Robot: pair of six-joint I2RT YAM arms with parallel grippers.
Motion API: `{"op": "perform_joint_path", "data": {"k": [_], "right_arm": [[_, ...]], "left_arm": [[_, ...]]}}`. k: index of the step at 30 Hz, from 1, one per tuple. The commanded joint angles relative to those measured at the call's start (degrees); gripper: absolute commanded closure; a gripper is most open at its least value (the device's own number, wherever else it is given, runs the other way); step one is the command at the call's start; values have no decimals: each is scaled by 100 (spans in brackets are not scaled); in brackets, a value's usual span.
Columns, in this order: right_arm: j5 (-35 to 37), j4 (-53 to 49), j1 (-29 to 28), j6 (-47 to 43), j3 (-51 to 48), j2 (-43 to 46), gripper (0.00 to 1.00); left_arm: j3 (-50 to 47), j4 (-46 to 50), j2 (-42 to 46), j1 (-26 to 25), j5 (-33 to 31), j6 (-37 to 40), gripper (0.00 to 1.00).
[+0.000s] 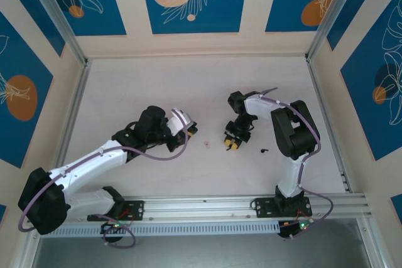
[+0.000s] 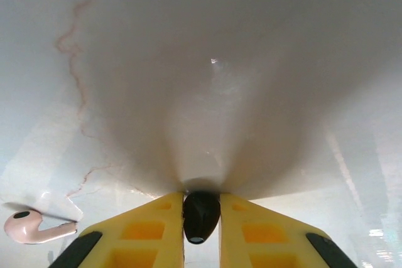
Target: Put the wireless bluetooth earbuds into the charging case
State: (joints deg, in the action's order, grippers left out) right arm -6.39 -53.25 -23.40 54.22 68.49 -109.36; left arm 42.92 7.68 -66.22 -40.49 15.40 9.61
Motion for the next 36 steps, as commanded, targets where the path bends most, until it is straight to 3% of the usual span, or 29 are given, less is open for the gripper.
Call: {"op": "perform_joint_path", "data": {"k": [1,12,21,29,36], "right_arm": [[348,-21,-101,-152,14,108,84],[1268,823,-484,-1634,-151,1395,85],[1123,2101,-688,-2843,-966,2666,85],[1052,2963,-919,-3175,-1685,3630,85],[1123,3333,-1239,-3334,-1818,3873,85]], "left_arm": [[67,-4,-14,63,146,128,82],[-693,-1658,-489,60,861,-367,82],[-786,-2672,-1391,42,1144,-630,83],[-605,-3530,-2162,-44,1449,-979,83],[-592,-4033,-2351,-73,1617,-1202,83]]}}
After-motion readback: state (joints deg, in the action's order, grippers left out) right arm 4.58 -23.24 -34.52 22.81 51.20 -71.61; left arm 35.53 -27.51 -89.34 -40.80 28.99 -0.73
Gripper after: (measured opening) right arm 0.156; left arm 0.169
